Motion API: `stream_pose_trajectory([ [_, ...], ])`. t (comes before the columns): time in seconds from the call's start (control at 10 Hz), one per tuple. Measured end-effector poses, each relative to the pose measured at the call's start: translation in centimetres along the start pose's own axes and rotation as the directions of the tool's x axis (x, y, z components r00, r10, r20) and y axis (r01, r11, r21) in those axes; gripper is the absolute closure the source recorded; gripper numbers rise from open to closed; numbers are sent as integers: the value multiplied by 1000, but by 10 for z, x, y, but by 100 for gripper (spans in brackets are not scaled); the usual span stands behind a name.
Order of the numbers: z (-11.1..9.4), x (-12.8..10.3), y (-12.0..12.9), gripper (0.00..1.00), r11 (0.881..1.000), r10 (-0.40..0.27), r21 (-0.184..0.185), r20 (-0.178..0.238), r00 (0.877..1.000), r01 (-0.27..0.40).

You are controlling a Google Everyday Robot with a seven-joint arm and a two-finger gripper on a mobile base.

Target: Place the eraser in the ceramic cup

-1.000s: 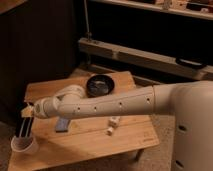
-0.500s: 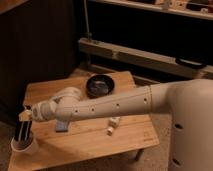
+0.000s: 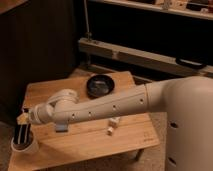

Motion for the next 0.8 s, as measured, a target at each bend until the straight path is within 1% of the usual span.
stream_pose_trajectory([
  [0.1, 1, -1, 0, 78, 1000, -1, -6, 1, 1000, 1],
  [0.2, 2, -2, 1, 69, 1000, 1, -10, 2, 1000, -1],
  [0.4, 3, -3, 2, 48, 1000, 3, -8, 9, 1000, -3],
  [0.6, 3, -4, 4, 28, 999, 8, 37, 32, 999, -9],
  [0.7, 2, -4, 5, 22, 999, 8, 44, 47, 999, -10],
  [0.8, 3, -5, 4, 20, 999, 6, 50, 63, 998, -9],
])
